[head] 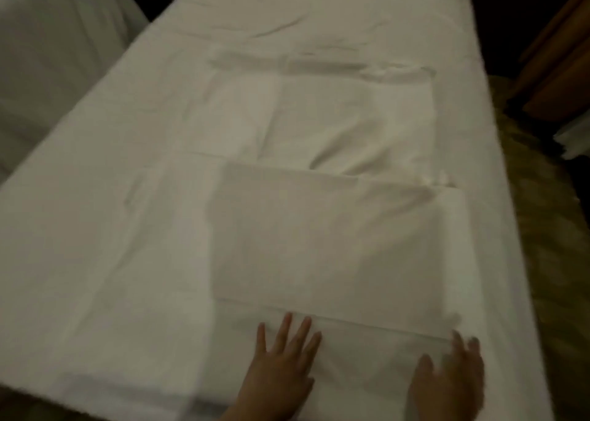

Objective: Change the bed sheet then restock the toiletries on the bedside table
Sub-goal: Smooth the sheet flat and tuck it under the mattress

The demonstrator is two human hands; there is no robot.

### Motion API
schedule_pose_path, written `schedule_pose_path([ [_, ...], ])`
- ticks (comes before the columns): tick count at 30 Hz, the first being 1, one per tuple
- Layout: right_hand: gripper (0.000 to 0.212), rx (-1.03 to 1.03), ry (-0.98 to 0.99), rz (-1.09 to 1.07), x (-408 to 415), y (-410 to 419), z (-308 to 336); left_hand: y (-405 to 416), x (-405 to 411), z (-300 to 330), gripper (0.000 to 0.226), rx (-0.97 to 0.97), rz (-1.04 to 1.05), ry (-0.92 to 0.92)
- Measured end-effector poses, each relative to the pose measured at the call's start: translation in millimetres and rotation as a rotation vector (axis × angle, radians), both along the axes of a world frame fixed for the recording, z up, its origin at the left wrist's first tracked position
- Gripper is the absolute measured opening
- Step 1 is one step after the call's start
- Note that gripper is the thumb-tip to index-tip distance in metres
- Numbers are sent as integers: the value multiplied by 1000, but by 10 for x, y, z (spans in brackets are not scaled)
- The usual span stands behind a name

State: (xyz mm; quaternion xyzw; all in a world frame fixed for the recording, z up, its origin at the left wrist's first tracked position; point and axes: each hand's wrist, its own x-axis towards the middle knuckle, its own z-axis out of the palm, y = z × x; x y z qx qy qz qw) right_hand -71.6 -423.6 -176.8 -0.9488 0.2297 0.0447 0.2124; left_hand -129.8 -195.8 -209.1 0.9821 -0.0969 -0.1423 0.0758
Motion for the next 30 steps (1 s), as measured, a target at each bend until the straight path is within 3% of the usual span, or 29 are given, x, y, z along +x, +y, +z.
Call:
schedule_pose_path([
  [3, 52, -154, 39, 539, -12, 661, -246, 677, -75, -142, 84, 113, 174, -6],
  [5, 69, -209, 100, 693, 10, 916, -406, 1186, -230, -231, 79, 155, 344, -19],
  [8, 70, -275, -115, 636, -72, 1016, -477, 1977, -508, -312, 73, 172, 649, 57],
  [9, 68, -311, -121, 616, -89, 1077, -478, 2222, -566, -311, 77, 171, 741, 102],
  [11, 67, -228, 52, 504, 20, 1346, -427, 2592, -520, -259, 80, 179, 851, 157],
  [14, 64, -206, 221, 496, 429, 2199, -295, 2770, -54, -237, 72, 129, 720, 15],
  [16, 60, -236, 157, 672, 654, 2724, -359, 2676, 452, -200, 67, 69, 490, -106],
  [19, 57, -225, 118, 985, 771, 3343, -486, 2651, 1063, -243, 61, -12, 272, -115],
  [21, 59, -209, 147, 1216, 786, 3482, -451, 2853, 1278, -361, 58, 15, 251, -65],
  [23, 61, -247, 57, 1401, 889, 3326, -493, 3173, 1402, -465, 63, 121, 319, -59],
  [25, 58, -347, 56, 1325, 1149, 3135, -461, 3463, 1542, -422, 69, 183, 469, -107],
  [27, 58, -382, 28, 928, 1439, 3071, -388, 3546, 1745, -331, 69, 173, 644, -98],
  [29, 58, -359, 178, 592, 1646, 3224, -344, 3380, 1941, -224, 69, 90, 539, -156],
  [30, 59, -328, 229, 568, 1667, 3371, -334, 3248, 2027, -188, 70, 67, 376, -148],
])
